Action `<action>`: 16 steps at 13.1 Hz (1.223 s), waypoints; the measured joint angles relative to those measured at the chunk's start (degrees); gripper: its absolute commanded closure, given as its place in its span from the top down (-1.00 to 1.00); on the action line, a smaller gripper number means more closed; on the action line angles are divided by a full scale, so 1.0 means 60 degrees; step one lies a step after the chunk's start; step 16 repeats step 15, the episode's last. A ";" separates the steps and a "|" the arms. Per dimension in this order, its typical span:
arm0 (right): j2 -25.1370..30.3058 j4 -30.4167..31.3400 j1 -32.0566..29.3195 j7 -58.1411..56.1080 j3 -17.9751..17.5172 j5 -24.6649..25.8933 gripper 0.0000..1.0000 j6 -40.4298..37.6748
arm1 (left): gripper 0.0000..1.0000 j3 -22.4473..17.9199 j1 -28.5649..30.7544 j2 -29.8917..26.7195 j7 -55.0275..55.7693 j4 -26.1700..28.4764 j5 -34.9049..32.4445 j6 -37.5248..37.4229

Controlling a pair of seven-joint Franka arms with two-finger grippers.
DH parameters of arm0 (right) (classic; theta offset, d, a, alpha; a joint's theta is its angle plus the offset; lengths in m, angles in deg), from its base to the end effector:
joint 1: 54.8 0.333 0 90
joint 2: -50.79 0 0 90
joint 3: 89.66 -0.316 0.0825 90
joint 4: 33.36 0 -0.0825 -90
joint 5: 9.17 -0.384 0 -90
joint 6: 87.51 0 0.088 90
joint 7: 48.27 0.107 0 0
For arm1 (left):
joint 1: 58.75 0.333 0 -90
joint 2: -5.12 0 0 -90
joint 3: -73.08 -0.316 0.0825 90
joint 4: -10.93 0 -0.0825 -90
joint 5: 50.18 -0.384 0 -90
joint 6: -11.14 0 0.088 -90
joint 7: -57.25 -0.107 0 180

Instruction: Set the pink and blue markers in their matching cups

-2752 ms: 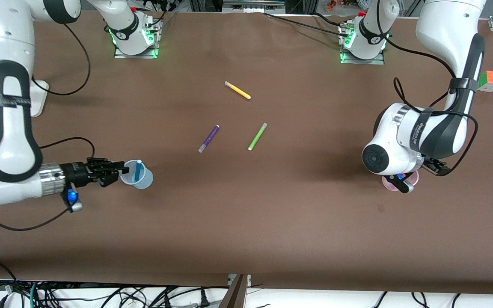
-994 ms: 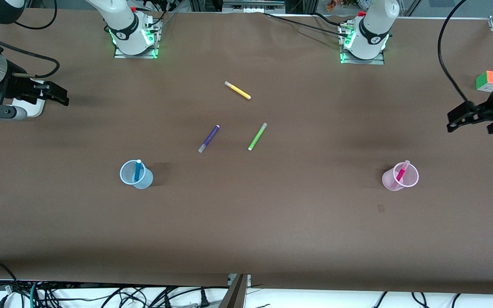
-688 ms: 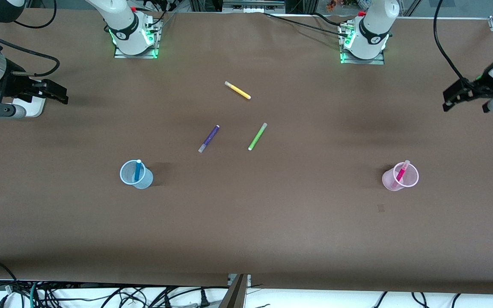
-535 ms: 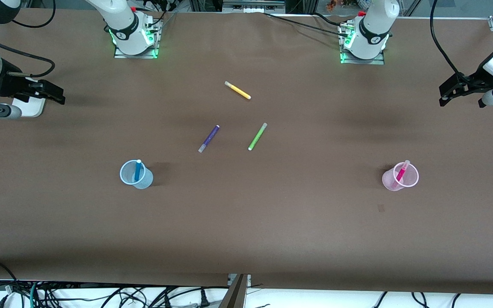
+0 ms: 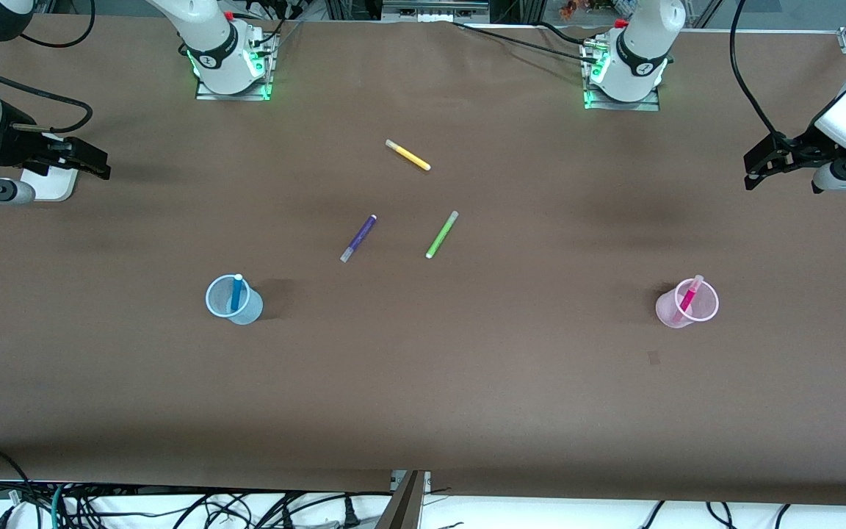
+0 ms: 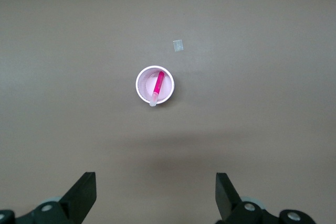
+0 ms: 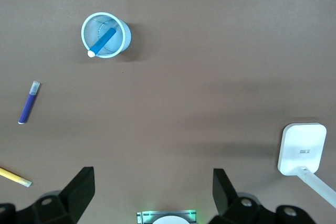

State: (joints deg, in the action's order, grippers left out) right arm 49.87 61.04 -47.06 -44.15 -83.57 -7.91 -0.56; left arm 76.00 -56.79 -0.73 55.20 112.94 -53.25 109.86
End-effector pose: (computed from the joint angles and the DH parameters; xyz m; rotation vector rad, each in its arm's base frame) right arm 0.5489 0.0138 0.5756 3.1018 -0.0664 -0.2247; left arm 0.5332 -0.0052 0.5937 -3.0807 0.0914 -0.0678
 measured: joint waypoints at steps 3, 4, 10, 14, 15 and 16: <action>0.0000 0.0000 -0.0001 -0.0001 0.0000 0.0000 0.98 -0.0046 | 1.00 -0.0005 0.0000 0.0022 0.0016 -0.0033 0.0000 -0.0119; 0.0000 0.0000 -0.0004 -0.0001 0.0000 0.0000 0.98 -0.0053 | 1.00 -0.0005 0.0000 0.0026 0.0021 -0.0037 0.0000 -0.0130; 0.0000 0.0000 -0.0414 -0.0007 -0.0340 0.0000 0.98 -0.0064 | 1.00 -0.0005 0.0000 0.0040 0.0043 -0.0047 0.0000 -0.0202; 0.0000 0.0000 -0.0865 -0.0078 -0.0710 0.0000 0.98 -0.0069 | 1.00 -0.0006 0.0000 0.0042 0.0044 -0.0049 0.0000 -0.0205; 0.0000 0.0000 -0.1178 -0.0129 -0.0994 0.0000 0.98 -0.0072 | 1.00 -0.0005 0.0000 0.0042 0.0044 -0.0050 0.0000 -0.0205; 0.0000 0.0000 -0.1178 -0.0129 -0.0994 0.0000 0.98 -0.0072 | 1.00 -0.0005 0.0000 0.0042 0.0044 -0.0050 0.0000 -0.0205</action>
